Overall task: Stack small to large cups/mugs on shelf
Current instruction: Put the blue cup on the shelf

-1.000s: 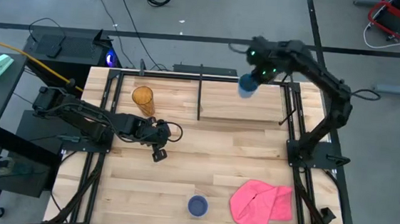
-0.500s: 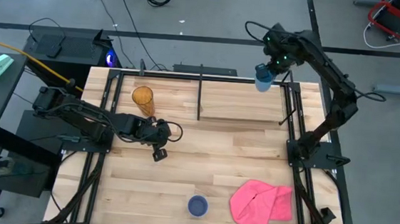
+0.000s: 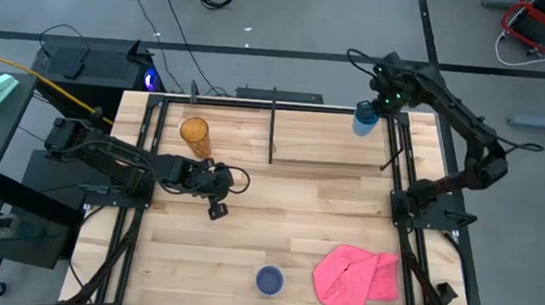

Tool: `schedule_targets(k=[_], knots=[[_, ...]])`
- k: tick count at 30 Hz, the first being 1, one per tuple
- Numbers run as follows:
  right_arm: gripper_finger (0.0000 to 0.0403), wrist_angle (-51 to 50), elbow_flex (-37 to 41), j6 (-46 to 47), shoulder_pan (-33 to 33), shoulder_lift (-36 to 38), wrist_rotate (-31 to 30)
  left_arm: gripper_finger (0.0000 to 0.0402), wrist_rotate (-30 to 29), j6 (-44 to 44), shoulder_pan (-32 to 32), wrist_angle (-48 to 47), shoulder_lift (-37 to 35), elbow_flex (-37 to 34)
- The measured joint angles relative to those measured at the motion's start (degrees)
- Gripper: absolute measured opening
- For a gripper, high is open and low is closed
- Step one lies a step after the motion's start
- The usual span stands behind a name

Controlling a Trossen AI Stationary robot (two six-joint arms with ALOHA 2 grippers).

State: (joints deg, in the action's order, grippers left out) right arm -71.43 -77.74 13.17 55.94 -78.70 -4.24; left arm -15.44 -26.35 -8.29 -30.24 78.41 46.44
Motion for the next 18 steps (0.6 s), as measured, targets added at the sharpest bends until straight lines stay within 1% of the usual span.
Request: schedule_targets(k=[4, 9, 18], knots=[[0.0003, 2.45, 4.74, -1.3, 1.74, 0.99, -0.16, 0.0056, 0.0, 0.0, 0.0, 0.1, 0.0, 0.0], [0.0003, 6.36, 8.52, -1.56, 2.07, 1.55, 1.32, 0.005, 0.0, 0.0, 0.02, 0.41, 0.0, 0.0], [0.0003, 9.56, 10.94, -2.47, 2.15, 1.55, 1.34, 0.0052, 0.0, -0.02, 0.0, 1.11, 0.0, 0.0]])
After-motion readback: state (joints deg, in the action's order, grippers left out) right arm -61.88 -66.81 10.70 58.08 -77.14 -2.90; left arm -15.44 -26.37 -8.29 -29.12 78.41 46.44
